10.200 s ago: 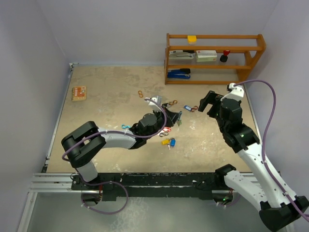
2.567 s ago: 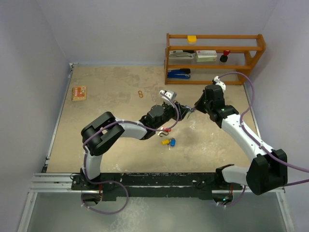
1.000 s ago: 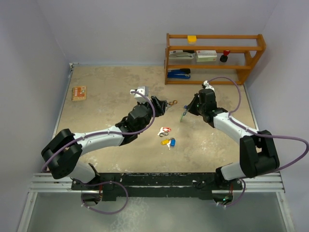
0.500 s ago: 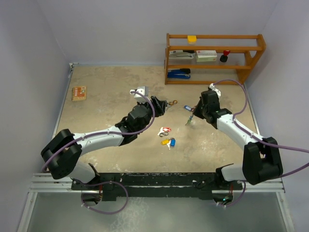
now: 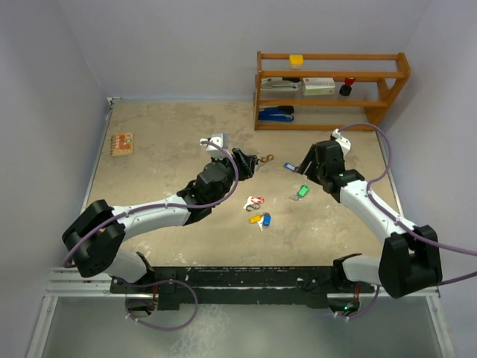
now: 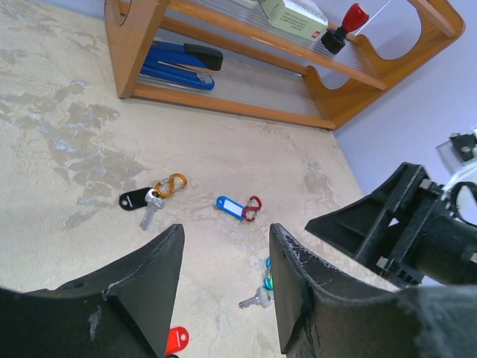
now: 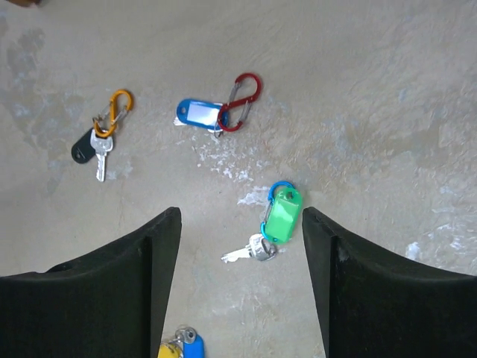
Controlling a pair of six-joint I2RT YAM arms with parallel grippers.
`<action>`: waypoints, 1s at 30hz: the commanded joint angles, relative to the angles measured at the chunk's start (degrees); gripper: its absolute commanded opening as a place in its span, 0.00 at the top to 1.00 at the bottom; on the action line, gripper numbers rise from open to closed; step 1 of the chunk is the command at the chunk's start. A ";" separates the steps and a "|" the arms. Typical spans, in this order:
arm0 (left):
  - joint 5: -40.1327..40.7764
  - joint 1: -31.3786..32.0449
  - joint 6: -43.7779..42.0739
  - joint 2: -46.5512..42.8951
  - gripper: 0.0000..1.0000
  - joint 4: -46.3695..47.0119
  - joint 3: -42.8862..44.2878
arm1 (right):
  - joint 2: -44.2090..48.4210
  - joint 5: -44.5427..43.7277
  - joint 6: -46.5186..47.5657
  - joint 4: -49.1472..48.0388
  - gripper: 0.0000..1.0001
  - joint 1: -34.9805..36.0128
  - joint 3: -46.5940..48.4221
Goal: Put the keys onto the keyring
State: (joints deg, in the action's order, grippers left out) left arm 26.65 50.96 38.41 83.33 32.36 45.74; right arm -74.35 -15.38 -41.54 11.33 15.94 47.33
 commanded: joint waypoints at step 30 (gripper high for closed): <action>17.01 -12.80 21.16 -1.77 0.48 -43.44 8.15 | -2.78 1.01 11.50 2.99 0.30 9.81 11.59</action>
State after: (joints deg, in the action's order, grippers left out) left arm 39.97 38.63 53.98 80.44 -2.26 50.74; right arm -79.11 -14.63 -30.79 14.50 25.87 56.99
